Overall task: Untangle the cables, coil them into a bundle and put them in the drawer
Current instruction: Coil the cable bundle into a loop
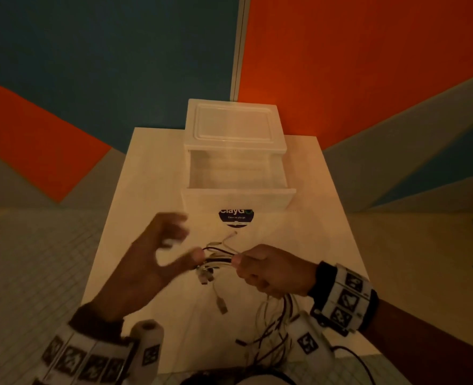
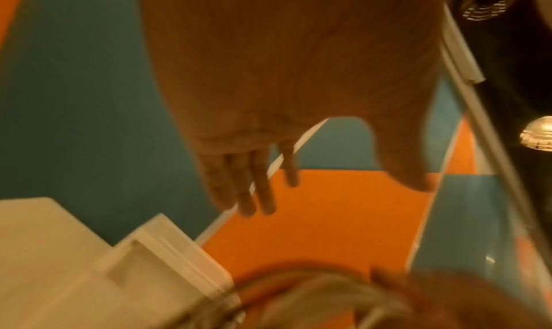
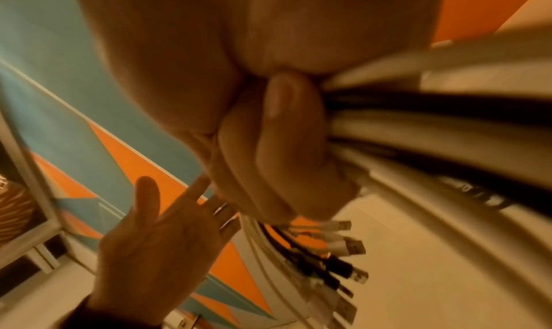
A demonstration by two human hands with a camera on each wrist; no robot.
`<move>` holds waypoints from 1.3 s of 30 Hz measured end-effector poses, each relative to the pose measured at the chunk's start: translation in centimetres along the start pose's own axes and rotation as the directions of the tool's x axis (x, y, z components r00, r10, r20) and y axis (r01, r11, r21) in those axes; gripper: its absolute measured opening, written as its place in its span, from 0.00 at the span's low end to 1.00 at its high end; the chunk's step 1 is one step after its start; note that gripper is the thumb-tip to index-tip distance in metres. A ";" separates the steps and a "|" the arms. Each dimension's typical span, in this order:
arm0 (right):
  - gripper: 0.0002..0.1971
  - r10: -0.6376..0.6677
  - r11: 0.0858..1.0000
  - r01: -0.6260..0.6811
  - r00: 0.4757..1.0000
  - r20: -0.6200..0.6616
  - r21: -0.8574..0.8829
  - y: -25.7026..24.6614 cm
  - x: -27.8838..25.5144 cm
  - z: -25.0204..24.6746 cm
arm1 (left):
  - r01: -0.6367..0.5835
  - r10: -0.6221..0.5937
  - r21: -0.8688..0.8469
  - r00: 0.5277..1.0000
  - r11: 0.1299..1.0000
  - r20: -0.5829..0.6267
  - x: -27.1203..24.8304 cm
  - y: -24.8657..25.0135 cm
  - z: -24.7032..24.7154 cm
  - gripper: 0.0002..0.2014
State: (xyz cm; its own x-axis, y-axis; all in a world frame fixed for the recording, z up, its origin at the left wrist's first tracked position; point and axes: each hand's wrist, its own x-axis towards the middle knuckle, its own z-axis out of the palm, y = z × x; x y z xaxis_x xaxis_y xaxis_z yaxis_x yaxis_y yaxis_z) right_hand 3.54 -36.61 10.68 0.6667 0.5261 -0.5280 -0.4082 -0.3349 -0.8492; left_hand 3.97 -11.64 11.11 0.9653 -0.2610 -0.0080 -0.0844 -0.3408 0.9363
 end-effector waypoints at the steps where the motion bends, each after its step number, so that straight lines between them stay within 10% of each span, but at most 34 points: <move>1: 0.25 0.007 1.000 -0.005 0.999 0.050 -0.030 -0.6 -0.1 -0.1 | -0.126 0.126 -0.012 0.984 0.992 0.127 0.5 0.5 0.5 0.35; 5: 0.21 0.005 1.000 -0.004 0.982 0.189 -0.007 -2.9 -0.3 -0.6 | -0.030 0.111 -0.168 0.860 0.985 0.498 2.0 0.5 3.6 0.23; 15: 0.20 -0.122 0.990 0.109 0.980 0.159 0.089 -5.4 -0.6 -5.2 | 0.177 0.157 -0.607 0.877 0.775 0.455 1.1 -0.6 4.2 0.17; 23: 0.33 -0.268 0.896 0.271 0.962 -0.058 0.351 -0.6 1.7 -4.9 | 0.426 0.297 -0.902 0.855 0.066 0.426 0.8 2.7 4.9 0.13; 27: 0.20 -0.203 0.927 0.267 0.947 -0.247 0.262 3.3 2.1 -1.4 | 0.308 0.239 -0.948 0.929 -0.083 0.281 2.4 4.4 4.1 0.14; 31: 0.24 -0.071 0.964 0.138 0.957 -0.282 0.228 6.7 1.5 2.5 | 0.067 0.104 -0.992 0.992 0.107 0.078 4.7 4.8 2.9 0.18; 39: 0.30 -0.087 0.916 -0.022 0.964 -0.251 -0.400 7.7 -1.9 3.2 | -0.165 -0.028 -0.741 0.970 0.651 -0.240 6.7 2.5 3.6 0.18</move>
State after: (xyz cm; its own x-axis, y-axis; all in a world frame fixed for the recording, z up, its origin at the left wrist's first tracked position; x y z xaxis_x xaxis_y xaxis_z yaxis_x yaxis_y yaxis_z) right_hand -2.88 -37.72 5.12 0.8349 0.3396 -0.4331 -0.1394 -0.6307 -0.7634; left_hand 9.28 -17.52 12.12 0.9984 -0.0272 0.0505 -0.0307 0.4903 0.8710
